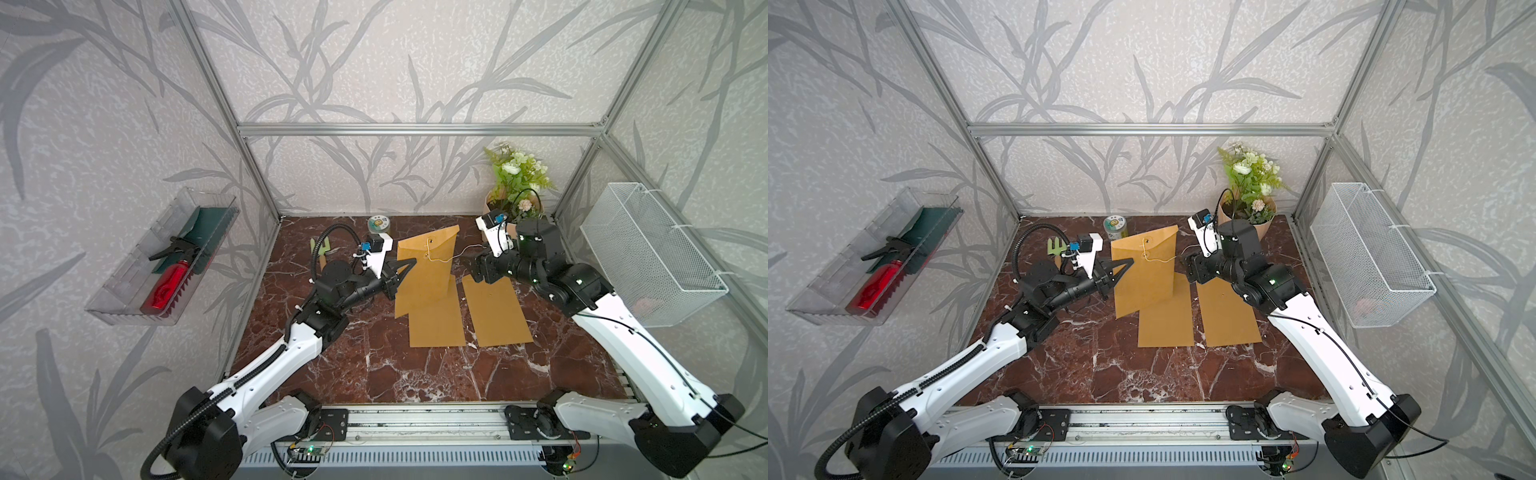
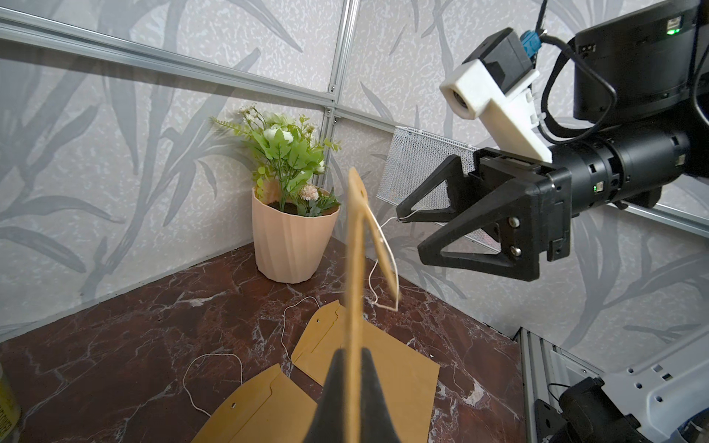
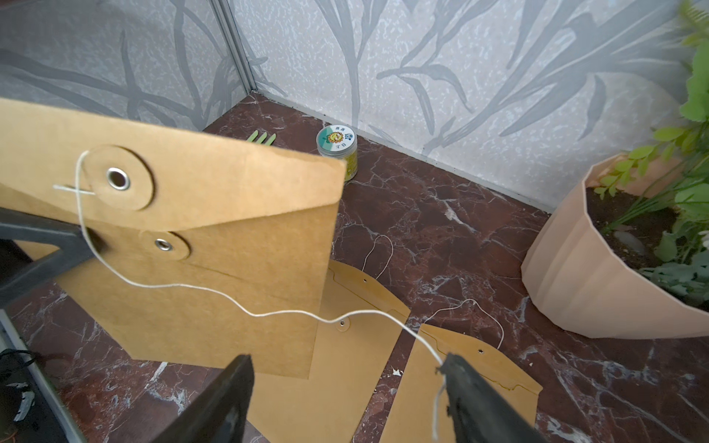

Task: Open the file bag

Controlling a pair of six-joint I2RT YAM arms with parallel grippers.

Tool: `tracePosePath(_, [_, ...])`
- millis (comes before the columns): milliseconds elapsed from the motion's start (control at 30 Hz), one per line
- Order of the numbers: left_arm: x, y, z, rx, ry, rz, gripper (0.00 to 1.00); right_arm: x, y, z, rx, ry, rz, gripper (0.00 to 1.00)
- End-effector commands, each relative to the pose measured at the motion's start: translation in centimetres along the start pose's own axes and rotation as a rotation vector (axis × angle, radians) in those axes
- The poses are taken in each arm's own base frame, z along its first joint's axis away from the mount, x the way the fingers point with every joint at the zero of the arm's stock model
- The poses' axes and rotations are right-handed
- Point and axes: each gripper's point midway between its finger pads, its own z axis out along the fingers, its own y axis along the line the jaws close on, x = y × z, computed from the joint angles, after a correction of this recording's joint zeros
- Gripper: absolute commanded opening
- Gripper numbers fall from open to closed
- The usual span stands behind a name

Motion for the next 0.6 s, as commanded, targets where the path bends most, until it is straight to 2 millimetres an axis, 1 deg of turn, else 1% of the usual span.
tracePosePath(0, [-2.8, -1.4, -0.5, 0.052, -0.069, 0.067, 0.00, -0.3, 0.3, -0.4, -0.026, -0.036, 0.020, 0.81])
tracePosePath(133, [-2.7, -1.5, -0.6, 0.053, -0.062, 0.072, 0.00, -0.3, 0.0, -0.5, -0.022, -0.040, 0.029, 0.82])
tracePosePath(200, [-2.7, -1.9, -0.6, 0.077, -0.061, 0.069, 0.00, -0.4, 0.0, -0.4, -0.036, -0.048, 0.036, 0.82])
tracePosePath(333, [-2.9, -3.0, -0.6, 0.148, -0.069, 0.045, 0.00, -0.7, 0.4, 0.1, -0.091, -0.071, 0.071, 0.82])
tracePosePath(567, [-3.3, -3.8, -1.0, 0.196, -0.115, -0.004, 0.00, -1.1, 0.7, 1.2, -0.137, -0.106, 0.112, 0.82])
